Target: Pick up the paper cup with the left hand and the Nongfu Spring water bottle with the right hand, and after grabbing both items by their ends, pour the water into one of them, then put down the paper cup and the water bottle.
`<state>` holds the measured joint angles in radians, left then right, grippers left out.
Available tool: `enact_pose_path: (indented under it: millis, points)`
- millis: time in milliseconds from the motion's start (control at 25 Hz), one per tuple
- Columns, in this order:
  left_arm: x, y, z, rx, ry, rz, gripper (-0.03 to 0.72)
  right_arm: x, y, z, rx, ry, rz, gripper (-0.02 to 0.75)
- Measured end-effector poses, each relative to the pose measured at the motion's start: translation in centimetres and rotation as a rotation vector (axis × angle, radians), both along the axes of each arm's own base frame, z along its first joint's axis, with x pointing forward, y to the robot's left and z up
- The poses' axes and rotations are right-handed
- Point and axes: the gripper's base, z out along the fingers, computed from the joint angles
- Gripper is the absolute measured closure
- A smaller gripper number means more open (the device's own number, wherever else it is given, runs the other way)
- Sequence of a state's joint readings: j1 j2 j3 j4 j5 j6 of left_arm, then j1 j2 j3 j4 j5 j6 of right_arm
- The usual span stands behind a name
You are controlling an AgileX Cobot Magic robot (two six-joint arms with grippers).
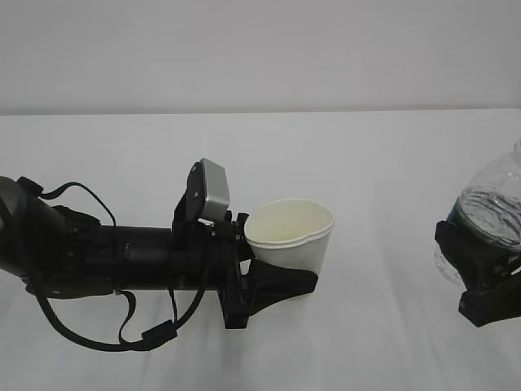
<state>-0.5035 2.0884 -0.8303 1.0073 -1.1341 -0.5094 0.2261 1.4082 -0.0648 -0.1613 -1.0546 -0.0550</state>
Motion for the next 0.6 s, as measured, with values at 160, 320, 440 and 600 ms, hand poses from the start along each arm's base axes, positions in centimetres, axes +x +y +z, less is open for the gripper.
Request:
enact_pose_path:
  millis: [160,320,440,600]
  points:
    - [-0.21,-0.02,-0.08,0.007,0.012,-0.022,0.238,-0.01,-0.03,-0.03,0.019,0.013,-0.007,0.309]
    - [-0.28,-0.02,-0.10,0.009,0.014,-0.029,0.238,0.14,-0.05,-0.44,0.003,0.070,-0.014,0.309]
    - [-0.32,-0.02,-0.11,0.011,0.016,-0.033,0.238,0.46,0.00,-0.41,-0.005,0.083,-0.016,0.309]
    - [-0.36,-0.03,-0.13,0.012,0.019,-0.037,0.238,0.95,0.06,-0.30,-0.013,0.097,-0.020,0.309]
